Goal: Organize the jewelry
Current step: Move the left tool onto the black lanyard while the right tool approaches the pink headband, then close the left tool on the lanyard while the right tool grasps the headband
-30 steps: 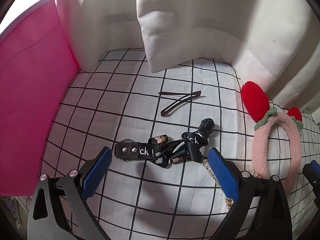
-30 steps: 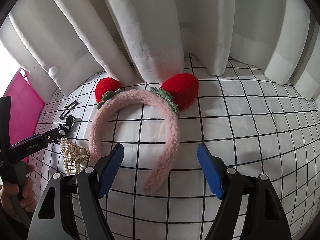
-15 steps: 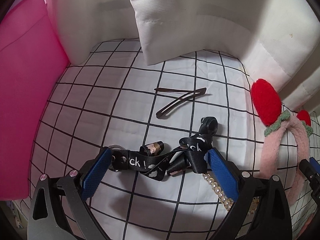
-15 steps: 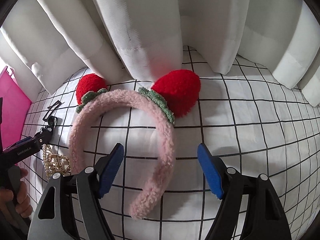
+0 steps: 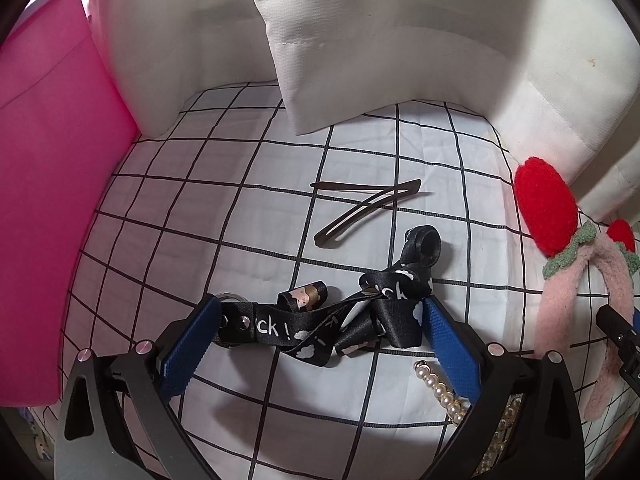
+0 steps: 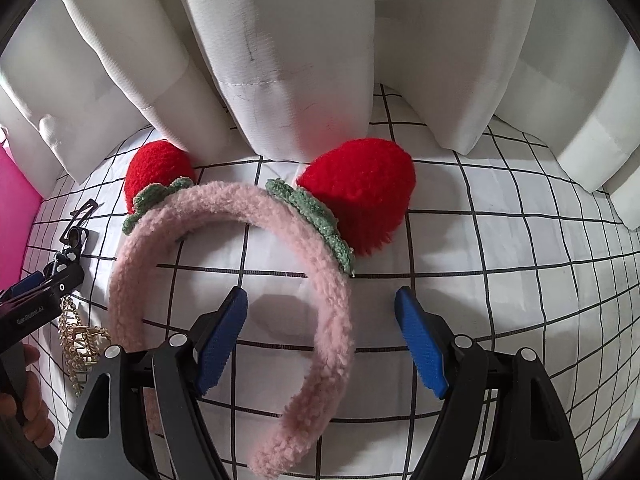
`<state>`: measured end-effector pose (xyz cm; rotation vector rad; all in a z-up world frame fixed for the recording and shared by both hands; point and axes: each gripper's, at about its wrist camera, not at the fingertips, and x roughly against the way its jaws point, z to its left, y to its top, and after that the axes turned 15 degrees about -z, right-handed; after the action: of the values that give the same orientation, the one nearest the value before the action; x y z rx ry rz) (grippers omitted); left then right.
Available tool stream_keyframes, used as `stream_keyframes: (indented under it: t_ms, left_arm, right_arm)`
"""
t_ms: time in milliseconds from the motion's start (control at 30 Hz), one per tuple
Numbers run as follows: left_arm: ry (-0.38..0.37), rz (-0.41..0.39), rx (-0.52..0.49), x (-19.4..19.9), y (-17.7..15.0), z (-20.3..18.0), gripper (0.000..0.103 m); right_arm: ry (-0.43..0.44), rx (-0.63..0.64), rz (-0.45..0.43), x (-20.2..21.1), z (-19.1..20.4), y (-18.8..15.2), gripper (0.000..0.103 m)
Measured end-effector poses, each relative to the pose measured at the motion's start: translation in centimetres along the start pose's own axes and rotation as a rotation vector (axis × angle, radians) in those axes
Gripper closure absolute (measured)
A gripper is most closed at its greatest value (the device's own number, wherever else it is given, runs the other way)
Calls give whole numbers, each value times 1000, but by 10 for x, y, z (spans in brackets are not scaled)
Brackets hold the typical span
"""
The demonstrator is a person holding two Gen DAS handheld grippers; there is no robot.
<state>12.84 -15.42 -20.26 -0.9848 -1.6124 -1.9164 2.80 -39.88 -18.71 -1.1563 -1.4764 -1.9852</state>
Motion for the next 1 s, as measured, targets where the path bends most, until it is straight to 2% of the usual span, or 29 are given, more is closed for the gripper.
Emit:
stream_keyframes:
  t_ms: [33,167,200,567,767,867,933,1000]
  left_arm:
    - [0,-2,0,0,0,-1,6]
    - [2,-21,0,-2,1,-4,6]
    - [1,-28,-1,-1,1,-3,6]
    - [-3,-68,-5,4,-8,3,5]
    - [-2,-64,0,3,-8,6,7]
    - [-2,-78,-3,8,-8,7,13]
    - [-7,-101,-15,12,-11,7,21]
    - [-7,-119,-21,15,-14,7,28]
  right_arm:
    - [-4,8,-1,-1,1,0,29]
    - [-15,101,2,-10,17,-1,10]
    - [-20,103,-11,-11,22,-1,9]
    - [-5,96,-82,-9,17,-13,9]
    - [-5,85,-80,-6,19,-23,10]
    - [7,98,-83,-4,24,-24,15]
    - [16,108,-93,-1,27,-26,26]
    - [18,112,-103,4,27,-26,48]
